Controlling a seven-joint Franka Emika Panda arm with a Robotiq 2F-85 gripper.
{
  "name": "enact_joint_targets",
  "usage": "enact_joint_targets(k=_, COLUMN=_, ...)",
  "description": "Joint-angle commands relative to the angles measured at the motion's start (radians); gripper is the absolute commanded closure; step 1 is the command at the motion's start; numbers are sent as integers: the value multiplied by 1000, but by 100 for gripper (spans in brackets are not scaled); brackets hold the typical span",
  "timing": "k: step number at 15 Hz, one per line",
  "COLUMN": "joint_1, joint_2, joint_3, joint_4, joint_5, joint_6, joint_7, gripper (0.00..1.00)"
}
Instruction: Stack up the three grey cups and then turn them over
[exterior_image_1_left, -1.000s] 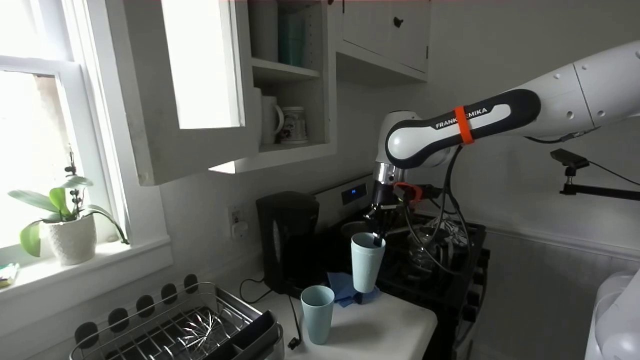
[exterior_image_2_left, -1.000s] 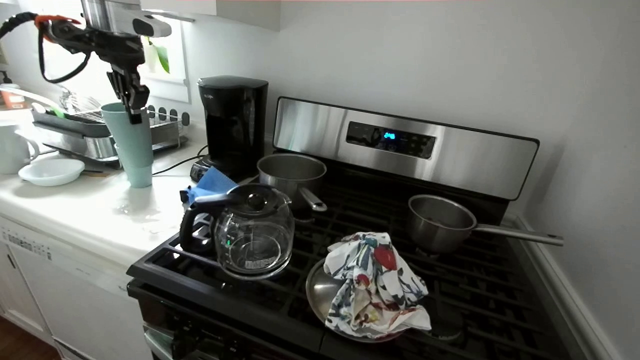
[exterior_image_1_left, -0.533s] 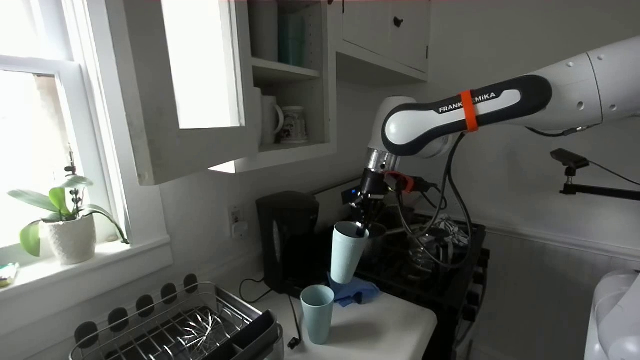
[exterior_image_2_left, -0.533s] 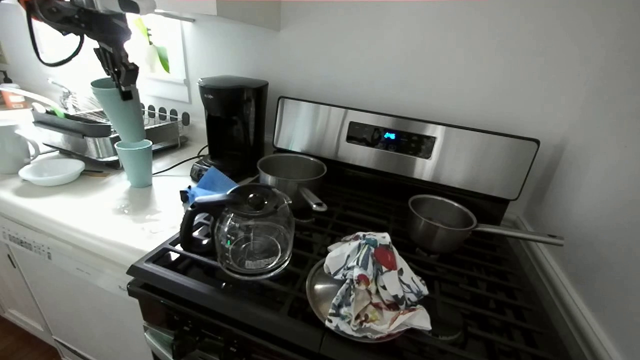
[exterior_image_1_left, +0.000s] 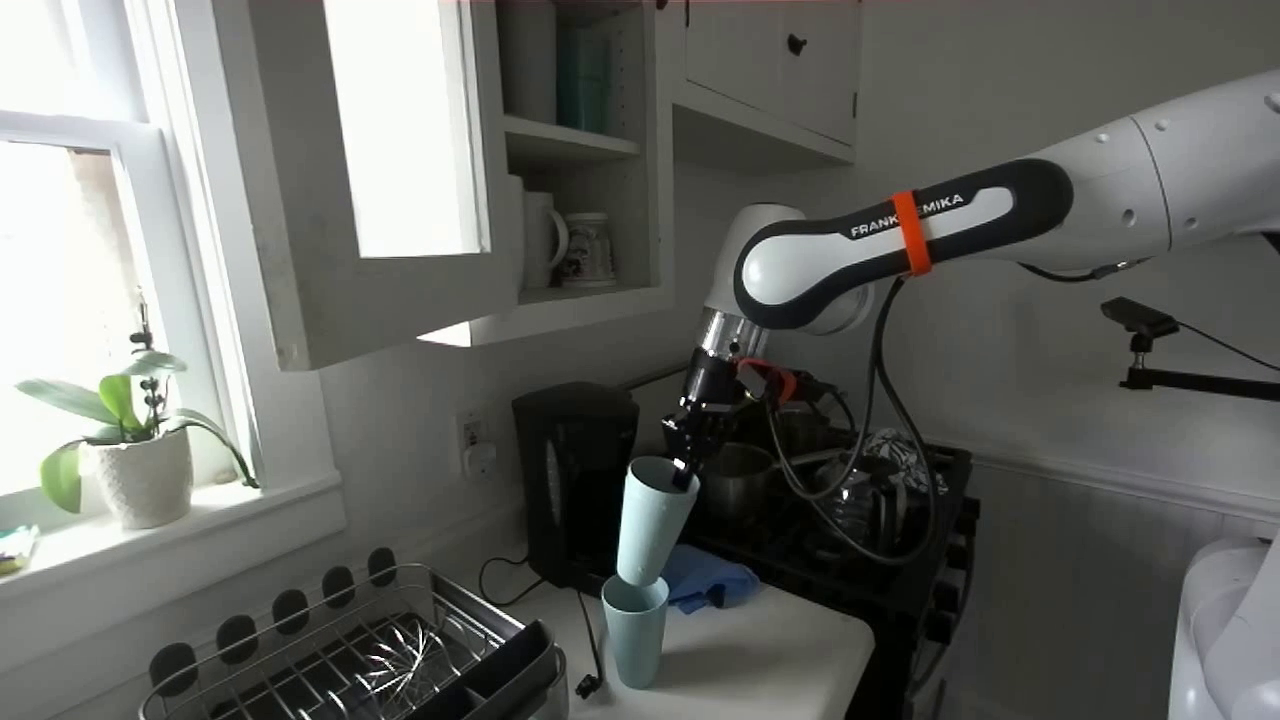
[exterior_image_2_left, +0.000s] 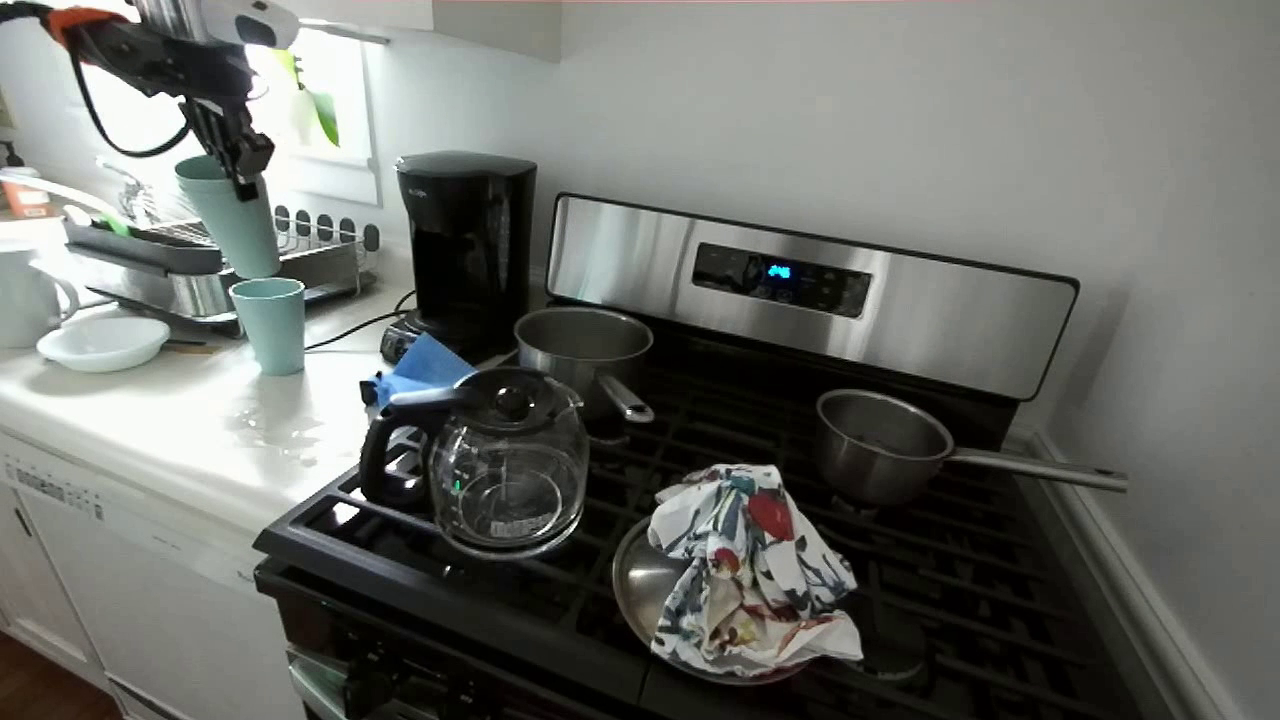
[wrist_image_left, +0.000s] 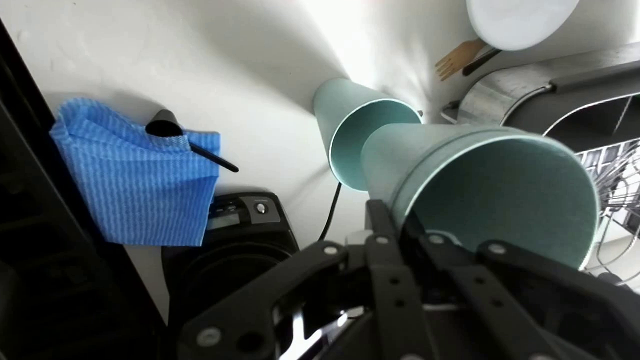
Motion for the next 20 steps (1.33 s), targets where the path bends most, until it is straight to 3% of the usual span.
enact_joint_targets(k=1, joint_1=2, joint_2=64, joint_3=1, joint_4=36, joint_5=23, joint_6=14, joint_7=-34, gripper=98)
enact_joint_targets(k=20, joint_1=-8, joint_2=211, joint_3=19, joint_4=33, joint_5=-117, joint_6=78, joint_7=22, gripper=98)
